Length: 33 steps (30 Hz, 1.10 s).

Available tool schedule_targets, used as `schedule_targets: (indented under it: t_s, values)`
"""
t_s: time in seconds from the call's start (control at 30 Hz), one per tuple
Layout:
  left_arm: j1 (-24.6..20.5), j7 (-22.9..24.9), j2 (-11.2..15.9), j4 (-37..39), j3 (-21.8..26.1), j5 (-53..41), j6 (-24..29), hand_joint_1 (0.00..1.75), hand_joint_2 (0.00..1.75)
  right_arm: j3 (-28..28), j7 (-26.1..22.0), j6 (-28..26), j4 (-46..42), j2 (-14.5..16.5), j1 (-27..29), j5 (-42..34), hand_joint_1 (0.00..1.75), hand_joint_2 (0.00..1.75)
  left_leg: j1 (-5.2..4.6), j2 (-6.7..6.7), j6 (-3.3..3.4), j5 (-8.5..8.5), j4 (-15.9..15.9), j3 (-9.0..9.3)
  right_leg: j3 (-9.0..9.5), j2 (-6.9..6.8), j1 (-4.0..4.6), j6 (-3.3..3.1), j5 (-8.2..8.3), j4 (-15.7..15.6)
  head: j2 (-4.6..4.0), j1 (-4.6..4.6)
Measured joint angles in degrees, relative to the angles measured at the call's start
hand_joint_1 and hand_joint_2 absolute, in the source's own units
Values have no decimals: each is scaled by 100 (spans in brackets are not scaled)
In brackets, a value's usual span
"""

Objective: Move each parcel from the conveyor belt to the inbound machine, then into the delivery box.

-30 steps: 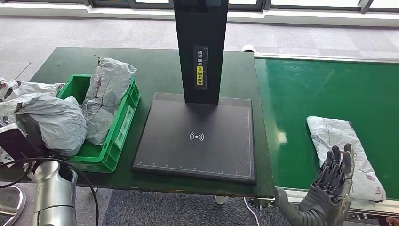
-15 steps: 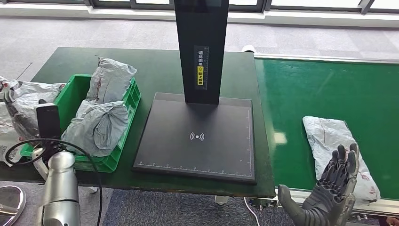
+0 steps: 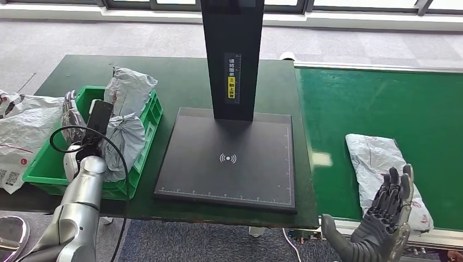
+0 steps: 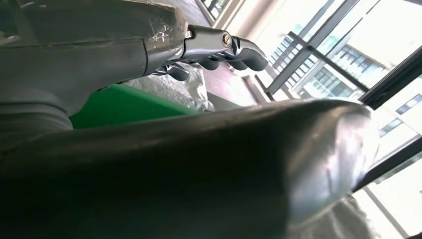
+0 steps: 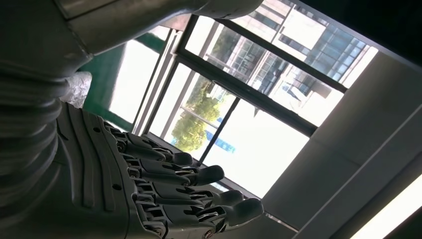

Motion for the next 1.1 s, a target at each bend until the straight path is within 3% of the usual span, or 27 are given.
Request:
schedule_targets:
  t_s: [0.27, 0.33, 0.4, 0.47, 0.53, 0.57, 0.63, 0.77, 0.97, 1.03, 1.1]
  values:
    - [-1561, 1859, 420, 1843, -118, -1751, 207, 0, 0, -1, 2, 288, 165, -3, -209, -4, 0, 175, 7, 2, -12, 24, 0, -5, -5, 2, 7, -9, 24, 5, 0, 0]
    - [-1928, 1827, 541, 2010, -95, -1867, 614, 0, 0, -9, 7, 299, 211, -3, -261, 19, 0, 175, 13, 9, -16, 27, 2, -13, -17, 7, 13, -16, 33, 7, 0, 0]
    - [-2254, 900, 560, 1879, 59, -1678, 944, 0, 0, -49, 79, 218, 268, -2, -316, 135, 0, 175, 18, 7, -19, 30, 6, -22, -28, 6, 19, -20, 38, 7, 0, 0]
    - [-2489, -790, 426, 1614, 368, -858, 1012, 0, 0, -161, 290, 22, 373, -4, -376, 380, 0, 175, 17, -10, -17, 29, 6, -25, -21, -6, 15, -16, 35, 6, 0, 0]
    - [-2461, -2488, 209, 1280, 619, 578, 974, 0, 0, -373, 471, -131, 558, -16, -460, 594, 0, 175, 10, -26, -9, 22, 3, -11, 0, -19, -1, -5, 24, 6, 0, 0]
    - [-2337, -3031, 95, 1082, 673, 1292, 964, 0, 0, -503, 492, -157, 659, -24, -503, 652, 0, 175, 6, -28, -4, 19, 1, -3, 8, -21, -9, -1, 19, 6, 0, 1]
    - [-1974, -3442, -81, 688, 683, 2370, 960, 0, 0, -746, 478, -160, 822, -34, -569, 746, 0, 175, -5, -13, 1, 12, 0, 5, 13, -10, -17, 2, 16, 6, 0, 2]
    - [-730, -3440, -377, -669, 422, 3586, 981, 0, 0, -1166, 745, -217, 1049, -95, -601, 1130, 0, 175, -17, 35, 3, -3, 0, 19, 5, 35, -18, 4, 14, 5, 0, -2]
    - [1346, -3445, -805, -3201, -453, 4193, 847, 0, 0, -1912, 1393, -38, 1569, -369, -669, 2219, 0, 175, -18, 20, 18, -26, 2, 11, 9, 28, -19, 21, -6, -1, 0, 0]
    - [1850, -3443, -861, -3851, -785, 4404, 360, 0, 0, -2124, 1698, 62, 1866, -515, -754, 2650, 0, 175, -19, 21, 25, -35, 3, 13, 10, 26, -20, 29, -13, -7, 0, 0]
    - [2226, -3437, -911, -4255, -1161, 4518, -592, 0, 0, -2398, 1970, 198, 2223, -694, -851, 3053, 0, 175, -21, 5, 33, -40, 5, 13, 15, 9, -22, 41, -23, -11, 0, 0]
